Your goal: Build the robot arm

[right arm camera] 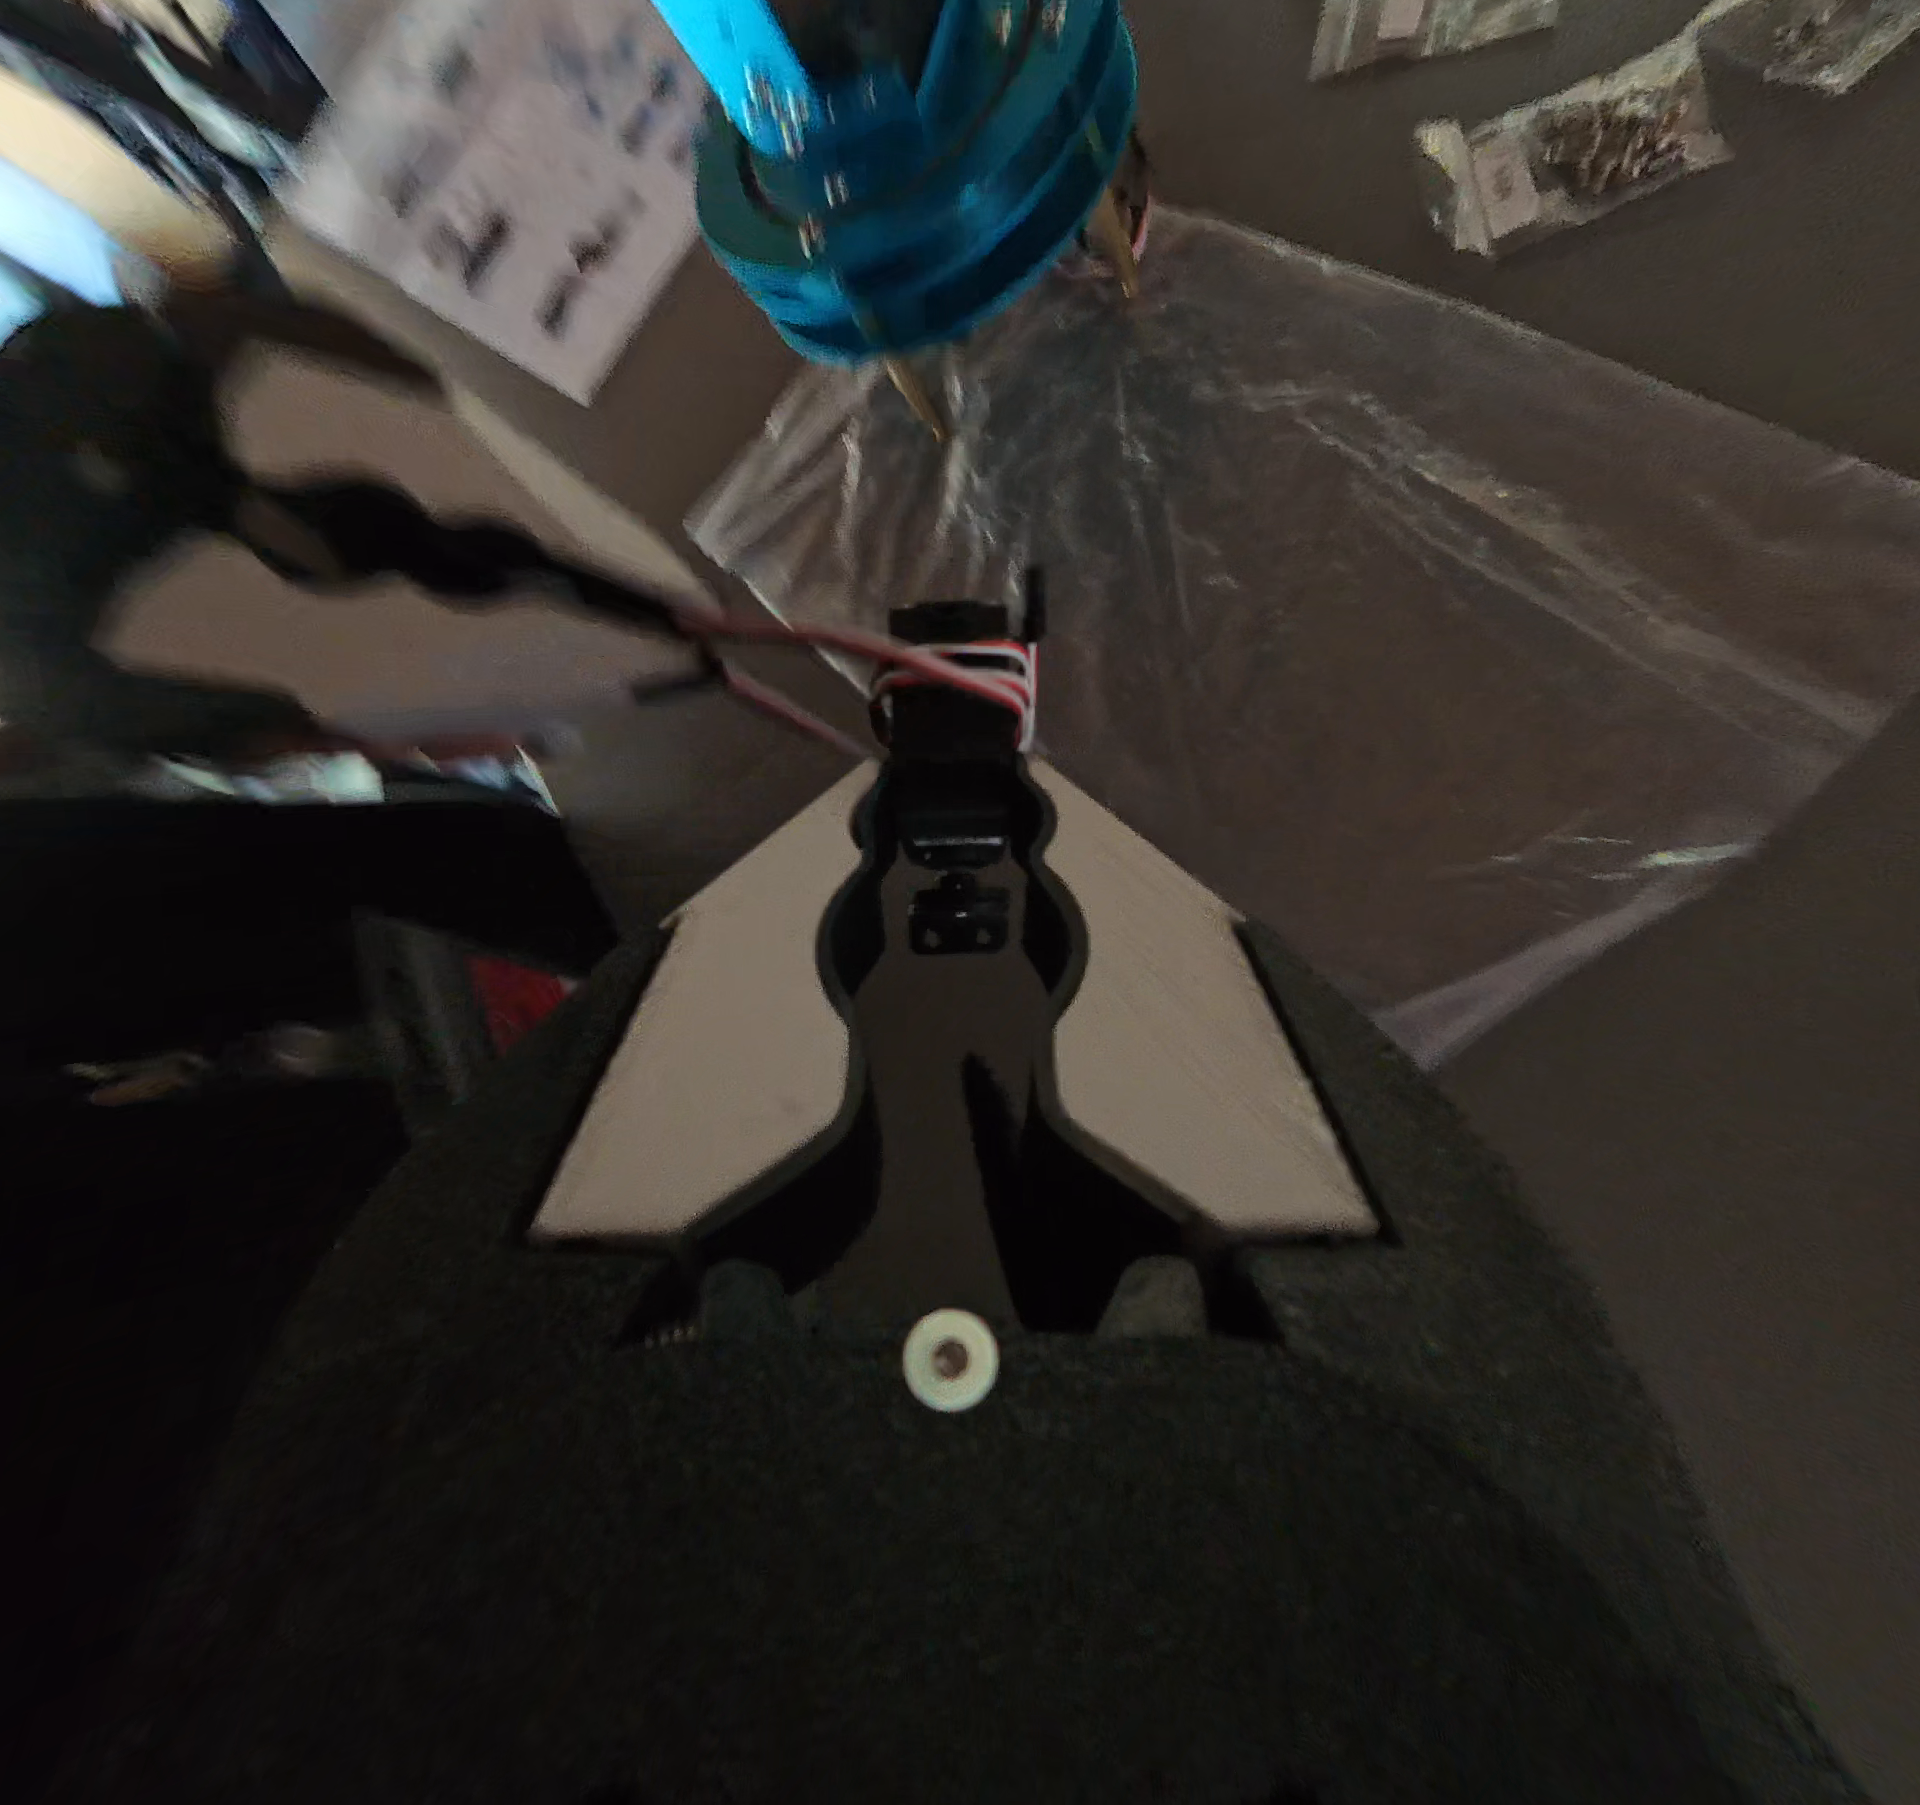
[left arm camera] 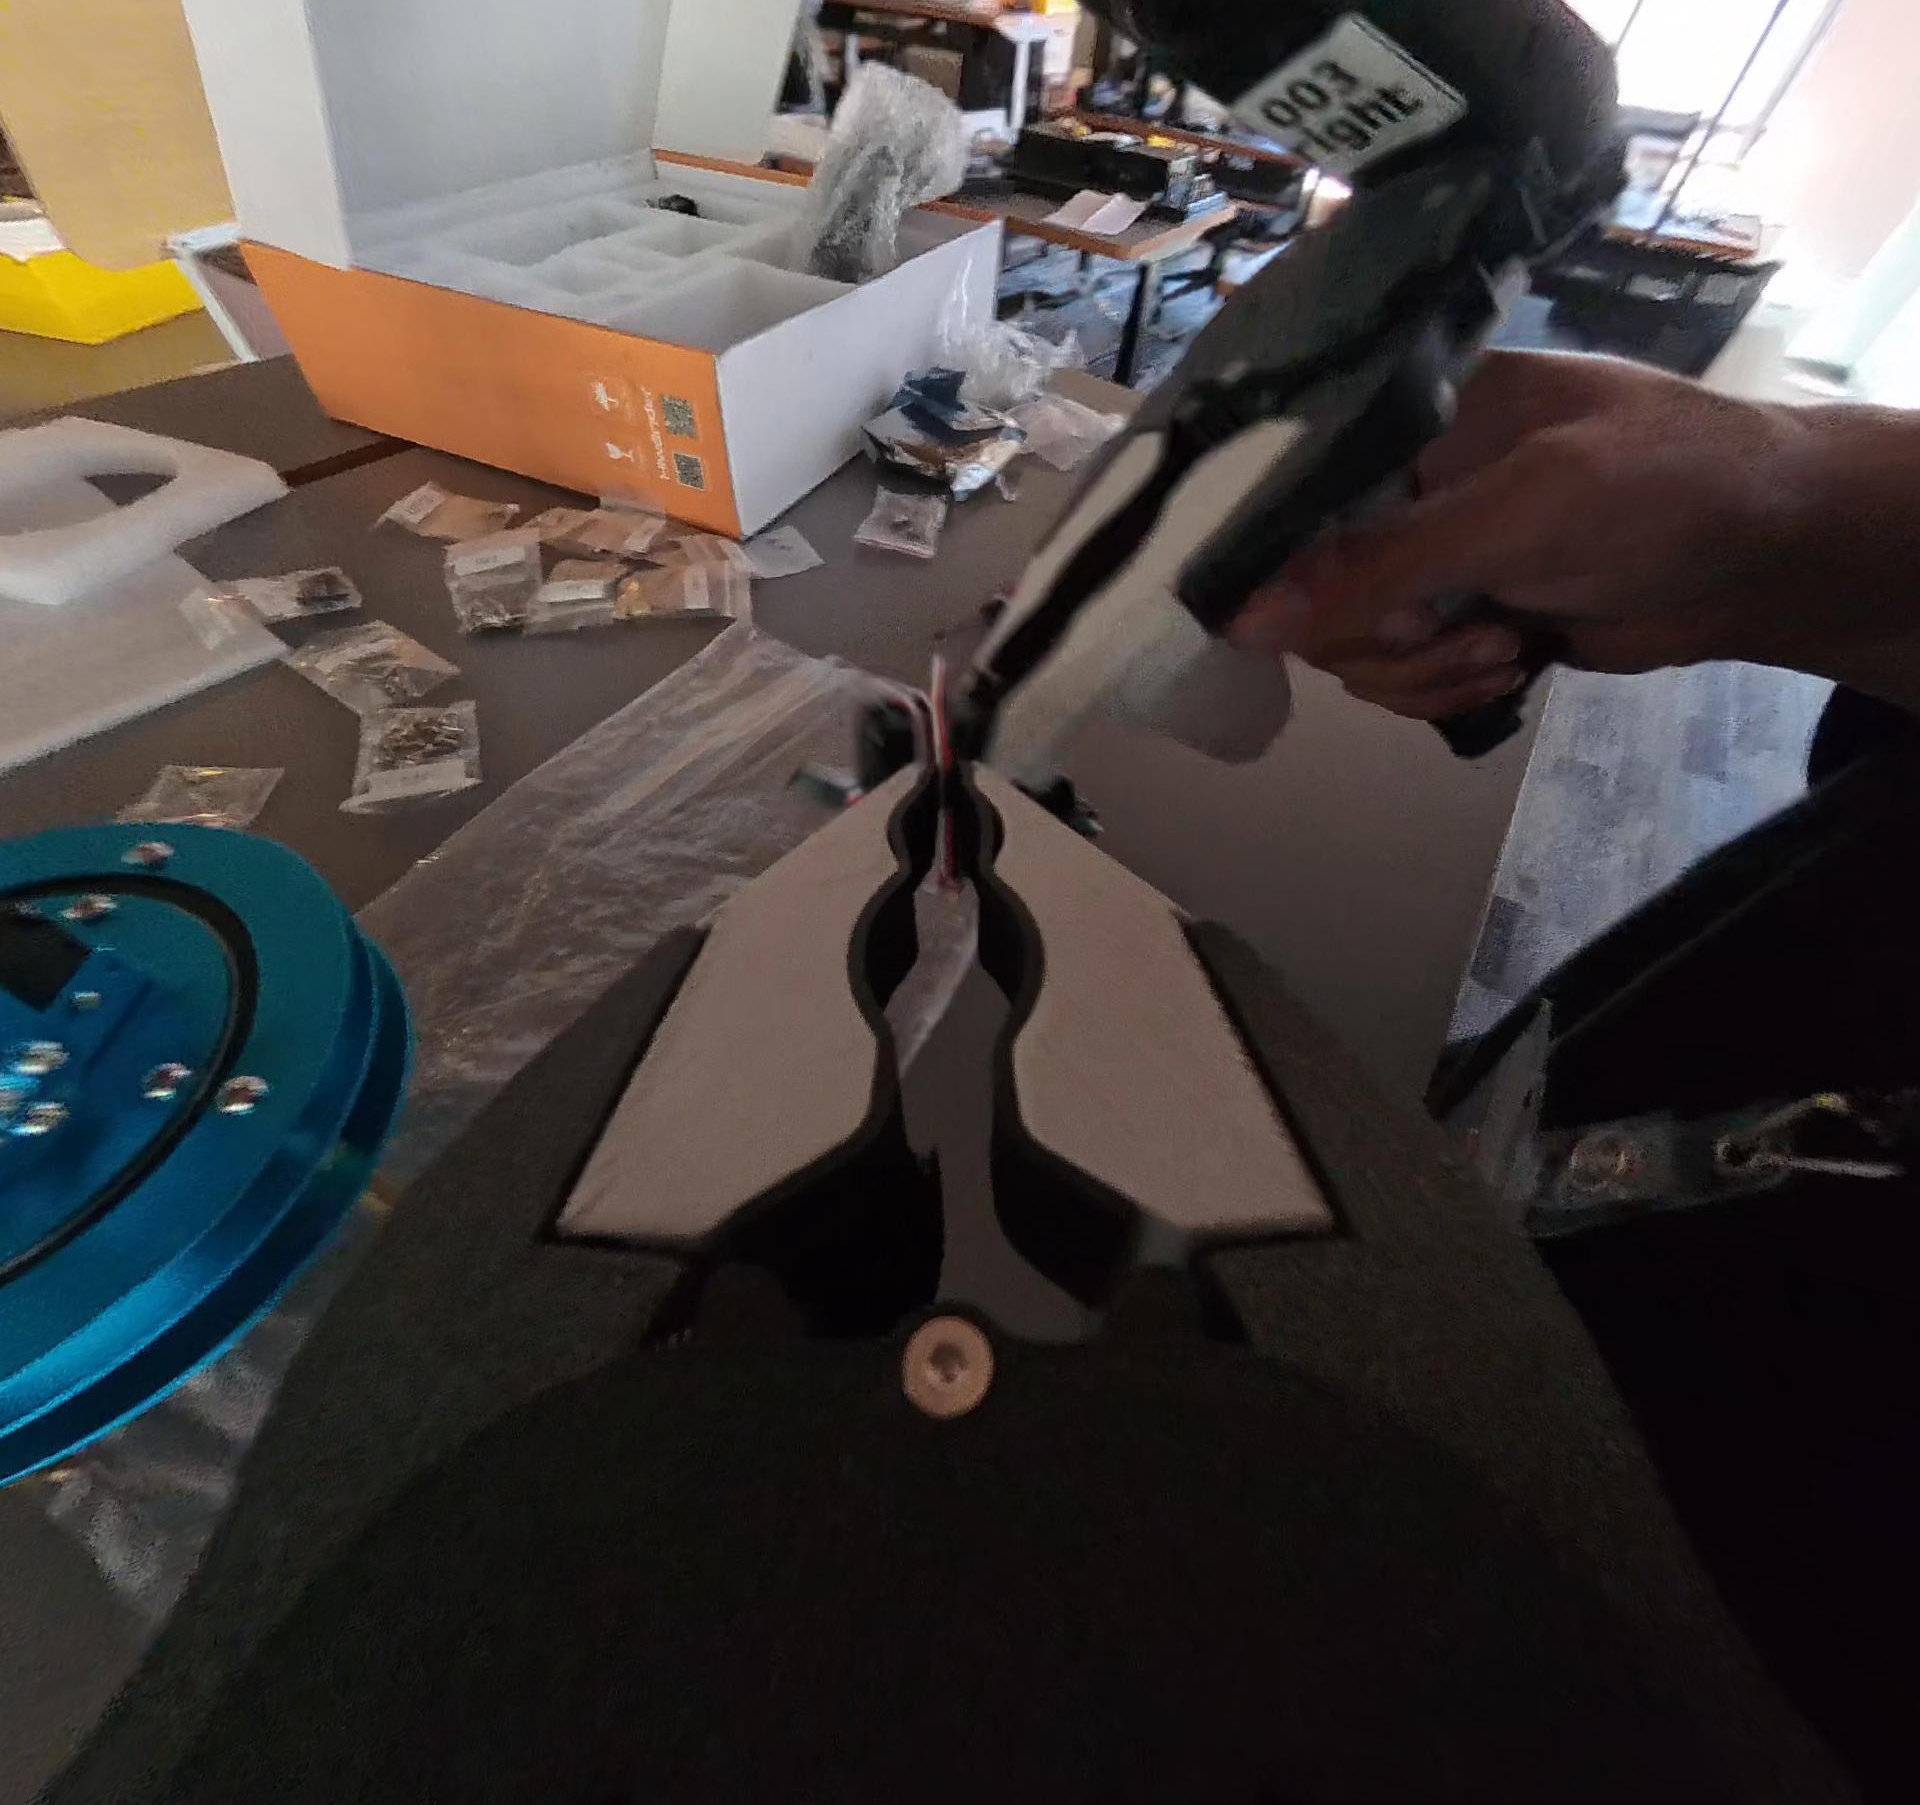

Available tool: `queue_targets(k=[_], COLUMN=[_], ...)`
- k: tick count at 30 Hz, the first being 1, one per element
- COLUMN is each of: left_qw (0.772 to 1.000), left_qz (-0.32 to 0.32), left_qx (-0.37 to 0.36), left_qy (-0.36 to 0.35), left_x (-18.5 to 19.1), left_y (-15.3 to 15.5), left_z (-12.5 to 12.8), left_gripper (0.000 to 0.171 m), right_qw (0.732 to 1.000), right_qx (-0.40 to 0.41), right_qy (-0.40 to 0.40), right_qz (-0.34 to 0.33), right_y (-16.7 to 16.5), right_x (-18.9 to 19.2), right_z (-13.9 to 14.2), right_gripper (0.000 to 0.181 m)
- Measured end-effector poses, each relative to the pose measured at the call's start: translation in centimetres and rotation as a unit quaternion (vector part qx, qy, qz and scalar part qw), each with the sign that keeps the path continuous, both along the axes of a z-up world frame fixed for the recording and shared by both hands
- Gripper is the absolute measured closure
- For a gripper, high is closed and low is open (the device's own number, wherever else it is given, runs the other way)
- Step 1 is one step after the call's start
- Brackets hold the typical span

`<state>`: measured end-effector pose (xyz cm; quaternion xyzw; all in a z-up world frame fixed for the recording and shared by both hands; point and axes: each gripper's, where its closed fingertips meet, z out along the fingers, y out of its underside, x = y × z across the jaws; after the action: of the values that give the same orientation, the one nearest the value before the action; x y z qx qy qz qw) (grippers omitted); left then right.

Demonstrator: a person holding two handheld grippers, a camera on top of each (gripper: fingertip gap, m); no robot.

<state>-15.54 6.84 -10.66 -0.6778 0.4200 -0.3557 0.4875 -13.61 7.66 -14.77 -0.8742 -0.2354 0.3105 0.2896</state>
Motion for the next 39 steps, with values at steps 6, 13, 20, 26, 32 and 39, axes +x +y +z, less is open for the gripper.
queue_targets(k=[6, 13, 20, 26, 32, 39], left_qw=[0.998, 0.980, 0.987, 0.994, 0.972, 0.988], left_qz=[0.016, -0.107, -0.078, -0.026, -0.178, 0.097], left_qx=[0.003, -0.042, -0.065, 0.019, -0.093, -0.046], left_qy=[0.067, 0.161, -0.127, 0.105, 0.125, -0.108], left_x=[0.2, -0.3, -2.5, -4.6, -6.8, -16.5], left_y=[3.0, -0.6, 0.2, 1.7, -6.2, 4.2], left_z=[-0.3, -4.9, 7.1, 0.7, -2.4, 7.8], left_gripper=[0.169, 0.169, 0.170, 0.170, 0.170, 0.170], right_qw=[0.975, 0.986, 0.984, 0.944, 0.987, 0.957], right_qx=[0.068, 0.164, -0.005, 0.050, 0.086, -0.124], right_qy=[-0.078, 0.030, -0.062, 0.214, 0.138, 0.010], right_qz=[0.196, 0.016, 0.170, 0.245, -0.005, 0.261], right_y=[-4.4, 2.0, -3.3, -5.4, 4.4, -6.2], right_x=[-0.6, 5.0, 5.3, 1.7, 8.6, 5.2], right_z=[0.5, 6.4, -1.0, 9.4, 6.4, -0.9], right_gripper=[0.161, 0.161, 0.161, 0.161, 0.161, 0.162])
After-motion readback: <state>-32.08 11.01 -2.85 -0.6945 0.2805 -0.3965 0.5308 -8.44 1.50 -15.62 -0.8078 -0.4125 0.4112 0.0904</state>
